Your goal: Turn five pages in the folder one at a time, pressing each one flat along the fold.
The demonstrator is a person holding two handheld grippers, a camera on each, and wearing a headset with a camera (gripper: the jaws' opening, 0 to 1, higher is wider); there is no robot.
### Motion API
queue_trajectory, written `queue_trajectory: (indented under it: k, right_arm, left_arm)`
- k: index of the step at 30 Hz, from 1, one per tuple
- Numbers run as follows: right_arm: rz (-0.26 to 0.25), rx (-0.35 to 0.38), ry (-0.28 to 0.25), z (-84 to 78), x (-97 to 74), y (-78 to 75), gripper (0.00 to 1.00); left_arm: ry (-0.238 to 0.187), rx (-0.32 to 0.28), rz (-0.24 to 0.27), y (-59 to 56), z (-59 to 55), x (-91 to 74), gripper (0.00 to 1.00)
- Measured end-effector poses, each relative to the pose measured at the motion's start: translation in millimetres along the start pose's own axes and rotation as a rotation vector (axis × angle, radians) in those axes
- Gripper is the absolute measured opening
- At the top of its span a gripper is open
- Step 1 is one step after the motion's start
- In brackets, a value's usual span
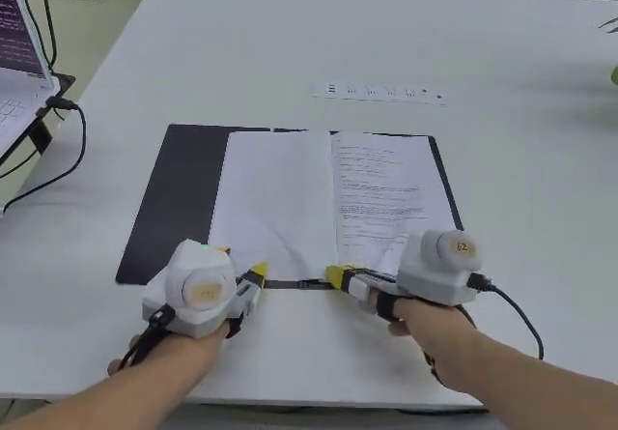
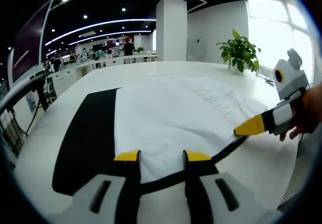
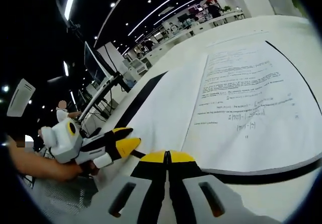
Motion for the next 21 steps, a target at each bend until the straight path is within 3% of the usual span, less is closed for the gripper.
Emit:
queue_trajectory:
  k: [6,13,14,17,21]
  right_arm:
    - [-0.009,0.091,0.078,-7.4,-8.2,3.2,0.0]
    - [0.031,0.173,0.093,-7.7,-32.7,14.8,0.0]
    - [0.028,0.201,0.121,-7.4,-38.5,17.6,0.0]
    - [0.029,0.214,0.122,-3.5,-52.3,22.4,0.0]
    - [0.009,0.257,0.083,6.1,-77.4,26.8,0.0]
  left_arm:
    - [0.017,-0.002,0.001,0.0,1.7,-0.2,0.32]
    - [0.047,-0.013,0.003,0.6,5.8,-0.2,0.31]
    - [0.059,-0.023,0.012,2.2,7.1,-0.1,0.3]
    - [0.081,-0.098,0.026,7.2,11.7,-0.3,0.24]
    - [0.097,-0.291,-0.011,9.6,21.2,-3.5,0.26]
Point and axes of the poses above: the centre of the closed fingertips' face, and the gripper's own axes: x roughly forward along the fingers, y roughly to its left, z roughly out of its top, the point moved 9 cm from there along -x, roughly backward along the fingers, and after that the axes turned 15 degrees about -z, right-handed, at the moved point
